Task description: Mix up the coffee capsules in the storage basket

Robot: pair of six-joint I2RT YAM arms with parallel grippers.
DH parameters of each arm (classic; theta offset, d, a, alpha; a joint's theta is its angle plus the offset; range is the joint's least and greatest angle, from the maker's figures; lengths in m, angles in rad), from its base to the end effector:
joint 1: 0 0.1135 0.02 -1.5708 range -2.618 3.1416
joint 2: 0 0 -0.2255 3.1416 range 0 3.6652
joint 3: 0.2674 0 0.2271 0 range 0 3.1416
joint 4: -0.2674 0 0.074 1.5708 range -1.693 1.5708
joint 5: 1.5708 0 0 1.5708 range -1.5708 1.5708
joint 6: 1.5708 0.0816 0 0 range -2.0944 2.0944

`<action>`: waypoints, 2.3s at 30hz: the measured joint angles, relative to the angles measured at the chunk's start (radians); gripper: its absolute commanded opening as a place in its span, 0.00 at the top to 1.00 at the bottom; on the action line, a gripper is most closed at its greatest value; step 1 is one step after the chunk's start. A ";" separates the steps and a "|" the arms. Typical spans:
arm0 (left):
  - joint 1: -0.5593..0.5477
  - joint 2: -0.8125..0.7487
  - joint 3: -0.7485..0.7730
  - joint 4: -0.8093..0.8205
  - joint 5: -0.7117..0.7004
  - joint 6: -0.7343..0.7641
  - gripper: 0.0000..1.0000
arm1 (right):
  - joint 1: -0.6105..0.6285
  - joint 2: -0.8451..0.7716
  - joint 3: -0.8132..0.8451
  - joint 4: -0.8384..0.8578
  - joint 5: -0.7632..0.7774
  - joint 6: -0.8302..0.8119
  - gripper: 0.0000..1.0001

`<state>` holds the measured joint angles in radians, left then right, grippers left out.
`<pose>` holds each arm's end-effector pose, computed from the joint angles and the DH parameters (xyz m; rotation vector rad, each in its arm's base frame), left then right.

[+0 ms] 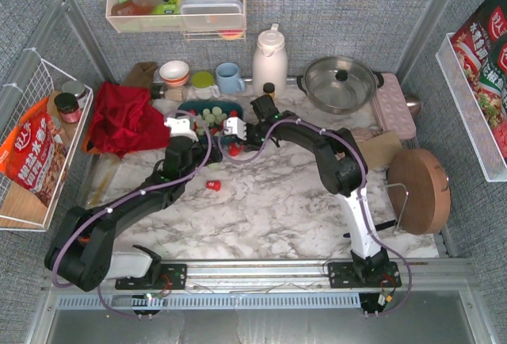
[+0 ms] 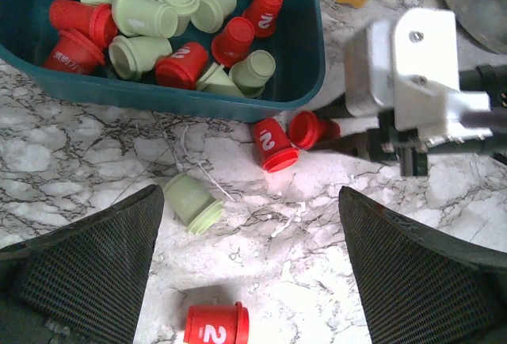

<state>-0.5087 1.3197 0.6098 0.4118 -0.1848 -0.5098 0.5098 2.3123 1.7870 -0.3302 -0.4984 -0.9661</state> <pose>0.2838 -0.1411 0.1894 -0.1307 1.8933 -0.5289 0.4064 0.2719 0.1119 -1.7204 1.5647 0.3782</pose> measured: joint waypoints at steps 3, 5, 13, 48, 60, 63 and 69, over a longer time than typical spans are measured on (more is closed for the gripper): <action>0.000 -0.023 -0.018 0.003 -0.008 -0.007 0.01 | 0.009 -0.072 -0.085 -0.008 0.016 -0.001 0.84; 0.000 -0.040 -0.037 0.008 -0.015 -0.014 0.01 | 0.016 -0.159 -0.188 0.021 0.026 0.005 0.85; -0.095 -0.057 -0.125 0.148 -0.028 0.022 0.01 | 0.024 -0.609 -0.630 0.291 0.022 0.367 0.89; -0.498 0.374 -0.288 1.179 0.057 1.013 0.05 | 0.001 -0.846 -0.998 0.810 -0.157 1.358 0.84; -0.502 0.347 -0.277 1.180 0.046 1.052 0.19 | 0.001 -0.845 -0.986 0.781 -0.165 1.348 0.83; -0.503 0.346 -0.277 1.180 0.062 1.052 0.26 | 0.001 -0.845 -0.986 0.781 -0.166 1.348 0.82; -0.501 0.346 -0.272 1.180 0.062 1.054 0.48 | 0.000 -0.846 -0.986 0.761 -0.176 1.348 0.80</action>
<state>-1.0100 1.6657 0.3374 1.5917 -0.1230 0.5446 0.5102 1.4658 0.8009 0.4309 -0.6746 0.3820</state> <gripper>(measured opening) 0.626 0.338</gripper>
